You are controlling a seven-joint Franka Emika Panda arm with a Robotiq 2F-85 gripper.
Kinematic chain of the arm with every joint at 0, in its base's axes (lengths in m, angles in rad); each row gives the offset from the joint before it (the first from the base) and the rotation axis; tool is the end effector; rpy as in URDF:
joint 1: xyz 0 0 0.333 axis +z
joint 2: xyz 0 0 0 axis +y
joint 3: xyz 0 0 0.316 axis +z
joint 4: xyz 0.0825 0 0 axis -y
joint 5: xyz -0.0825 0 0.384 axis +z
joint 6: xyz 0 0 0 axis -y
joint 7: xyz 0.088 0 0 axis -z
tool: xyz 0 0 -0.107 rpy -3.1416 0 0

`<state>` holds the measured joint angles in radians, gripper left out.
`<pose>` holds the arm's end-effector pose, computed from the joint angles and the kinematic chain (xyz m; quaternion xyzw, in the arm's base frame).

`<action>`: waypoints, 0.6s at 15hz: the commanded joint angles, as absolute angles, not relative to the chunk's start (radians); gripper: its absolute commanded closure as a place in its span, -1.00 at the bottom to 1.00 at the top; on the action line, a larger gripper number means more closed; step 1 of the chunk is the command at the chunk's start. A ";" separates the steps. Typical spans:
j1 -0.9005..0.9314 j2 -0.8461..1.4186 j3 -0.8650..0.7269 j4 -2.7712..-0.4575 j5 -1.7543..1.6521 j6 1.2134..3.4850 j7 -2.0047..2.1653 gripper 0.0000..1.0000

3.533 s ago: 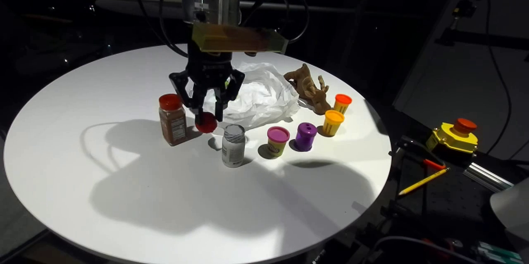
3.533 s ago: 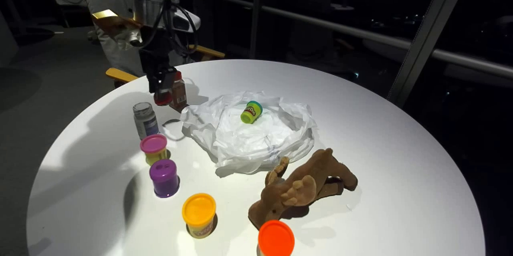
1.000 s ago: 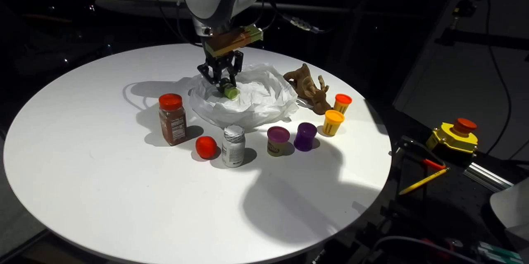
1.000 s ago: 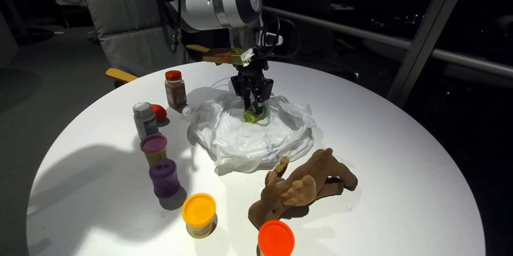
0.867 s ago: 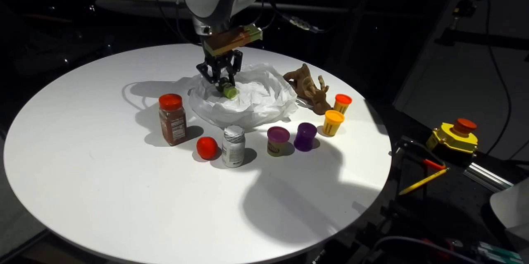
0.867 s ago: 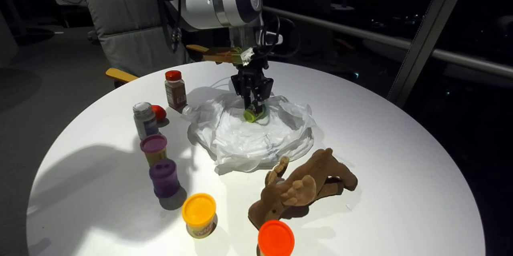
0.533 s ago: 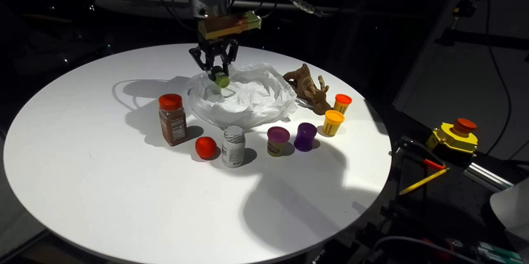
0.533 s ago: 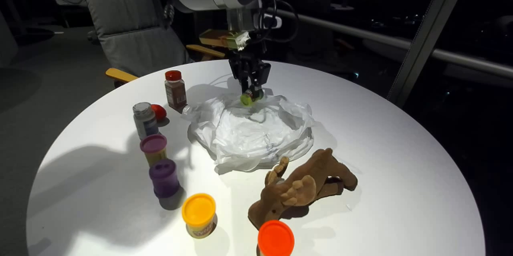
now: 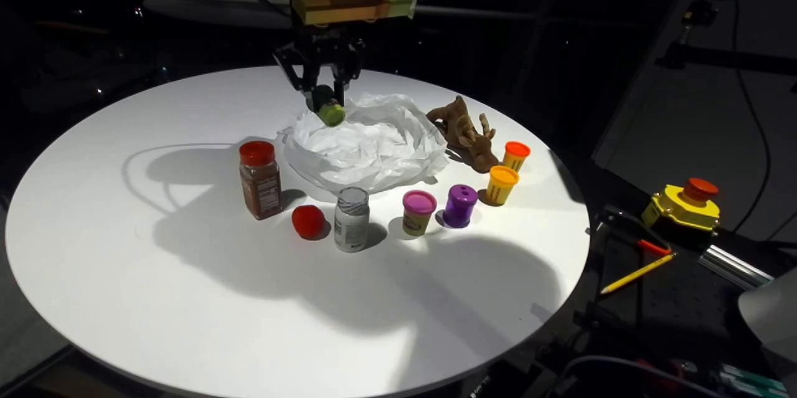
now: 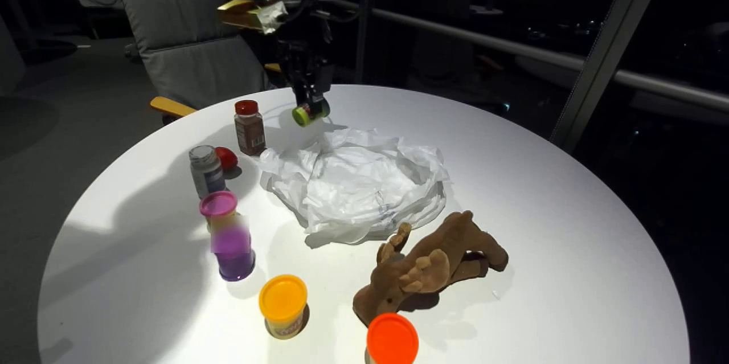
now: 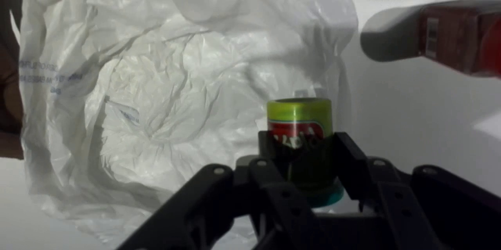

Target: Pick up the object from the plastic and put them on the table

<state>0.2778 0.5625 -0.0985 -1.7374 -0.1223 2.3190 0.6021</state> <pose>0.6585 0.1234 0.2585 0.9843 -0.1612 0.0365 0.0621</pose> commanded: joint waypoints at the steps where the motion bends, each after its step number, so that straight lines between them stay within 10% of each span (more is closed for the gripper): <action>1: 0.319 0.378 -0.072 -1.984 -0.135 2.381 0.703 0.65; 9: 0.352 0.060 0.049 -2.399 -0.190 2.390 0.952 0.65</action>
<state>0.3696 0.2207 -0.0118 -2.2238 -0.1949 2.3826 0.9068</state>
